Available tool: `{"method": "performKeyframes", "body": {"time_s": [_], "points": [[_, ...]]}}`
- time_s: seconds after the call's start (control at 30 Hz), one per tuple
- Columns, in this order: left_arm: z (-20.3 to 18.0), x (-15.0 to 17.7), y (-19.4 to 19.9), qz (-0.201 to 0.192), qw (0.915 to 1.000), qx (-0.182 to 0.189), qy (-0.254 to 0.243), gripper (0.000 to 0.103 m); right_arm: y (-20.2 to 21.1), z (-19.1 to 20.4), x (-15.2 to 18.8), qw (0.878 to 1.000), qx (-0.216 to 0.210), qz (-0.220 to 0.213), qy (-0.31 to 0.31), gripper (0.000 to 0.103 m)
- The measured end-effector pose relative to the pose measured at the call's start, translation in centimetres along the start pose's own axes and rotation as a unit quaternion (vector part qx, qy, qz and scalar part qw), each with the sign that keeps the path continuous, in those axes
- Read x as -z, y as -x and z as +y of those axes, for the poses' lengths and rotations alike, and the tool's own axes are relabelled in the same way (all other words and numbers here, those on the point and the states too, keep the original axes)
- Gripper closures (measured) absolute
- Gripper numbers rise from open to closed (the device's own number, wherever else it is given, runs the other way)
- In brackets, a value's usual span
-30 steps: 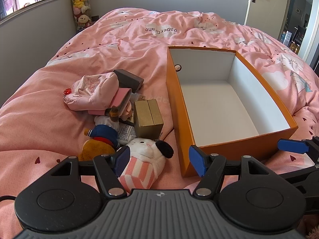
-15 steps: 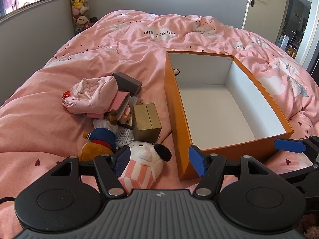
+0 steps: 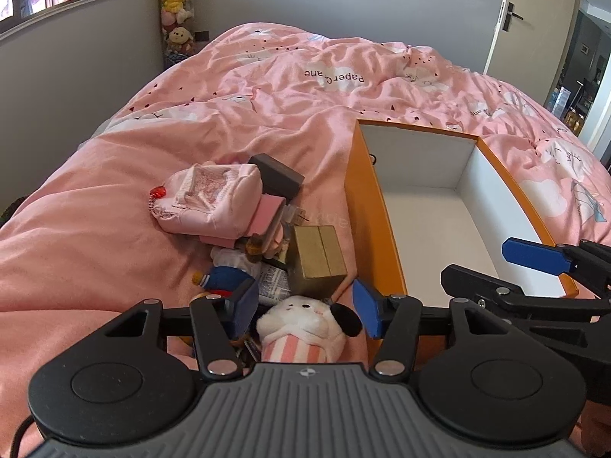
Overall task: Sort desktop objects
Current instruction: 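Reach the left gripper to the pink backpack pouch and close on it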
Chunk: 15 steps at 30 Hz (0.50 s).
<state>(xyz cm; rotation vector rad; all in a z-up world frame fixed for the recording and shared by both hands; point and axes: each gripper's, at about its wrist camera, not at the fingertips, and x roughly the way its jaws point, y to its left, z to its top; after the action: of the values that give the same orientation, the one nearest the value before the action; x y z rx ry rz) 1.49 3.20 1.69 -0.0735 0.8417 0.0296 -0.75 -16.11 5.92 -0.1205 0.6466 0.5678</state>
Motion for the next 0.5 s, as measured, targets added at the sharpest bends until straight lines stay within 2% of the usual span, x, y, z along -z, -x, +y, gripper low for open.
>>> {"method": "performKeyframes", "body": {"time_s": [0.27,0.5], "points": [[4.5,-3.1,-1.1,0.006,0.998,-0.023,0.059,0.039,-3.3,2.4,-3.1,0.999,-0.027,-0.013,0.03,0.043],[8.6,-5.4,-2.6,0.014,0.9898,-0.019,0.141,0.039,-7.4,2.5,-5.9,0.996,-0.073,0.012,0.041,0.049]]}}
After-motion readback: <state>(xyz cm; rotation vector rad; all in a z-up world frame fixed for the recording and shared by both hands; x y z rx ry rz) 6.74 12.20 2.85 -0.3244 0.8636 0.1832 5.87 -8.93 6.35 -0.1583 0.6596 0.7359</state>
